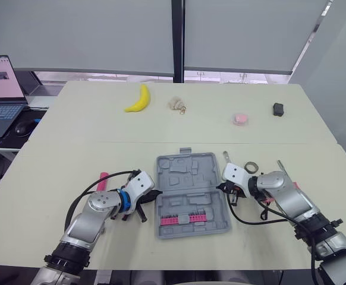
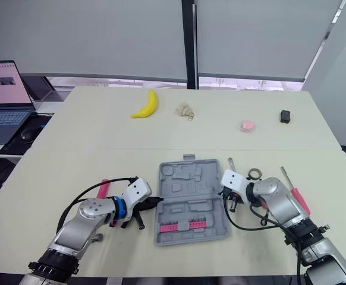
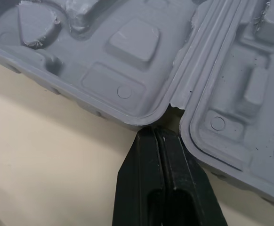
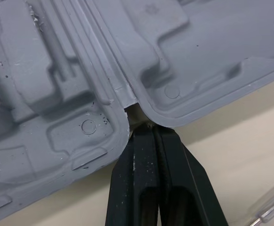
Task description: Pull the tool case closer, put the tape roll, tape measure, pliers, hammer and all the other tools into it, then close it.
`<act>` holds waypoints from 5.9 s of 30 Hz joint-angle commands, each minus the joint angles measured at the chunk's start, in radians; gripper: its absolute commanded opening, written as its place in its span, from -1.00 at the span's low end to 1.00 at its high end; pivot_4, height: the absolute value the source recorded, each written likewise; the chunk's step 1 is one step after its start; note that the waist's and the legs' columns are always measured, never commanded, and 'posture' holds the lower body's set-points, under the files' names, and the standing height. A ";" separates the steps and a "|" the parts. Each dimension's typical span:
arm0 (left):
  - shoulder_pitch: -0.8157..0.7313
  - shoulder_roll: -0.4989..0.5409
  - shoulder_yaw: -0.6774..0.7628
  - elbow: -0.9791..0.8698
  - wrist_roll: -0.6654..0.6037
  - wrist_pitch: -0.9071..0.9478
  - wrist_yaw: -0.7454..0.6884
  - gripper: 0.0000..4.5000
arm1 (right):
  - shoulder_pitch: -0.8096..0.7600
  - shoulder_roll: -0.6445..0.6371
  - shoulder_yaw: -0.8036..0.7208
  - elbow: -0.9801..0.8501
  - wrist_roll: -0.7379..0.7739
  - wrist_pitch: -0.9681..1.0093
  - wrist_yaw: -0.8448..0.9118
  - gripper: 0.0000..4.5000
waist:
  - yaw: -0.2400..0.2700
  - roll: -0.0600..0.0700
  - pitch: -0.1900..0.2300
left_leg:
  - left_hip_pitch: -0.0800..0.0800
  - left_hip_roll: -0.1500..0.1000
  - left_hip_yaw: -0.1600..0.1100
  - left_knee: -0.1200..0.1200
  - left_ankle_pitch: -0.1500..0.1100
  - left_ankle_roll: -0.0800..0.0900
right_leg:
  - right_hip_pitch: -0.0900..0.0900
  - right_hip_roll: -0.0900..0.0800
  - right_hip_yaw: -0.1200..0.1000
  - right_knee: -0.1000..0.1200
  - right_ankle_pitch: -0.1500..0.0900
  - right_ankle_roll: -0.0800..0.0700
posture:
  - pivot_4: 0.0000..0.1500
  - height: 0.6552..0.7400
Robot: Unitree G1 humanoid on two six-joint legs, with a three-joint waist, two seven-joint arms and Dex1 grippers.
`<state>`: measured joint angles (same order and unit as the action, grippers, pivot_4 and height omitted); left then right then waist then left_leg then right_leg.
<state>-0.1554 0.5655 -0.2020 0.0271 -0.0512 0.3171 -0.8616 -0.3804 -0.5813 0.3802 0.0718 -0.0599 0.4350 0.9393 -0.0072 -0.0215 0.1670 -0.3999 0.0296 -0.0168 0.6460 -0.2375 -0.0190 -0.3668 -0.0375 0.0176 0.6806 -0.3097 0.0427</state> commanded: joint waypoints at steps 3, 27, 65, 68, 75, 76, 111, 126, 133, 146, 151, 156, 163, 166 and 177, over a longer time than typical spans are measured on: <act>0.014 -0.001 -0.030 -0.068 -0.026 -0.005 -0.050 -1.00 | 0.042 0.011 -0.007 -0.133 0.031 0.046 0.011 -0.97 | 0.000 0.000 0.000 | 0.000 0.000 0.000 0.000 0.000 0.000 | 0.000 0.000 0.000 0.000 0.000 0.000 | 1.00 0.70; 0.121 0.113 -0.068 -0.233 -0.062 0.081 -0.212 -1.00 | 0.383 -0.039 -0.052 -0.540 0.092 0.335 -0.081 -0.97 | 0.001 0.000 0.000 | -0.001 0.001 0.000 -0.001 0.000 0.000 | -0.001 0.000 0.000 0.000 -0.001 -0.002 | 1.00 0.70; 0.221 0.170 -0.077 -0.304 -0.074 0.083 -0.221 -1.00 | 0.463 -0.158 -0.011 -0.619 0.187 0.392 -0.086 -0.97 | 0.003 -0.001 0.000 | -0.001 0.002 -0.001 -0.001 0.000 0.000 | -0.001 0.000 -0.001 -0.001 -0.003 -0.003 | 1.00 0.70; 0.237 0.178 -0.077 -0.318 -0.078 0.086 -0.223 -1.00 | 0.466 -0.164 -0.009 -0.622 0.190 0.393 -0.087 -0.97 | 0.003 -0.001 0.000 | -0.001 0.003 -0.001 -0.001 0.000 0.000 | -0.001 0.000 -0.001 0.000 -0.003 -0.003 | 1.00 0.70; 0.246 0.185 -0.078 -0.330 -0.082 0.090 -0.219 -1.00 | 0.468 -0.174 -0.005 -0.621 0.195 0.388 -0.091 -0.97 | 0.004 -0.001 0.000 | -0.001 0.003 -0.001 -0.001 0.000 0.000 | -0.001 0.000 -0.001 -0.001 -0.003 -0.003 | 1.00 0.70; 0.247 0.185 -0.078 -0.330 -0.081 0.090 -0.218 -1.00 | 0.468 -0.174 -0.005 -0.621 0.196 0.388 -0.091 -0.97 | 0.004 -0.001 0.000 | -0.001 0.003 -0.001 -0.001 0.000 0.000 | -0.001 0.000 -0.001 -0.001 -0.003 -0.003 | 1.00 0.70; 0.261 0.321 0.621 0.075 -0.354 -0.074 -0.264 -0.59 | 0.890 -0.262 -0.918 -0.643 0.353 -0.010 -0.020 -0.70 | 0.004 -0.002 0.001 | 0.000 0.007 0.002 -0.001 0.000 0.000 | -0.001 0.000 0.000 -0.001 -0.005 -0.004 | 1.00 0.70; 0.442 0.367 0.759 0.319 -0.338 -0.205 -0.308 1.00 | 0.867 -0.394 -1.074 -0.333 0.347 -0.041 0.141 0.99 | 0.005 -0.003 0.001 | 0.000 0.015 0.003 -0.004 0.000 -0.001 | -0.003 -0.001 0.000 -0.001 -0.008 -0.014 | 1.00 0.70; 0.444 0.373 0.749 0.325 -0.339 -0.241 -0.306 1.00 | 0.815 -0.420 -1.036 -0.237 0.304 -0.115 0.148 0.99 | 0.005 -0.003 0.001 | 0.000 0.015 0.003 -0.004 0.000 -0.001 | -0.003 -0.001 0.000 -0.001 -0.010 -0.016 | 1.00 0.70; 0.419 0.417 0.744 0.349 -0.335 -0.281 -0.351 1.00 | 0.817 -0.414 -1.012 -0.221 0.263 -0.159 0.147 0.99 | 0.005 -0.003 0.001 | 0.001 0.016 0.006 -0.005 -0.001 -0.001 | -0.003 0.001 -0.001 -0.001 -0.008 -0.014 | 1.00 0.70; 0.380 0.430 0.728 0.334 -0.341 -0.281 -0.382 1.00 | 0.805 -0.395 -1.013 -0.230 0.270 -0.204 0.141 0.99 | 0.004 -0.003 0.001 | 0.001 0.016 0.008 -0.005 -0.001 -0.001 | -0.003 0.001 -0.002 -0.001 -0.008 -0.014 | 1.00 0.70; 0.341 0.415 0.684 0.247 -0.351 -0.276 -0.426 1.00 | 0.789 -0.385 -1.006 -0.273 0.287 -0.199 0.137 0.99 | 0.004 -0.003 0.001 | 0.002 0.016 0.013 -0.005 -0.001 -0.001 | -0.003 0.001 -0.001 -0.001 -0.007 -0.012 | 1.00 0.70; 0.266 0.349 0.578 0.033 -0.409 -0.235 -0.446 1.00 | 0.717 -0.389 -0.958 -0.381 0.335 -0.086 0.101 0.99 | 0.004 -0.003 0.001 | 0.002 0.016 0.015 -0.004 0.000 -0.001 | -0.003 0.001 0.001 -0.001 -0.006 -0.011 | 1.00 0.70; 0.222 0.328 0.524 -0.060 -0.441 -0.182 -0.444 1.00 | 0.684 -0.389 -0.920 -0.421 0.349 -0.036 0.085 0.99 | 0.004 -0.003 0.001 | 0.001 0.016 0.015 -0.004 0.000 -0.001 | -0.003 0.002 0.001 0.000 -0.006 -0.010 | 1.00 0.70; -0.021 0.257 0.340 -0.205 -0.514 -0.063 -0.452 1.00 | 0.435 -0.331 -0.648 -0.428 0.314 0.079 -0.060 0.99 | 0.002 -0.003 0.001 | 0.001 0.016 0.015 -0.002 0.000 -0.001 | -0.003 0.012 0.005 0.000 -0.005 -0.009 | 1.00 0.70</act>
<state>-0.1662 0.8208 0.1420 -0.1468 -0.5470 0.2455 -1.3165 0.0683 -0.9118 -0.2756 -0.3482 0.2646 0.5025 0.9057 -0.0050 -0.0245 0.1684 -0.3994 0.0451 -0.0015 0.6442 -0.2379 -0.0197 -0.3705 -0.0248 0.0232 0.6803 -0.3145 0.0340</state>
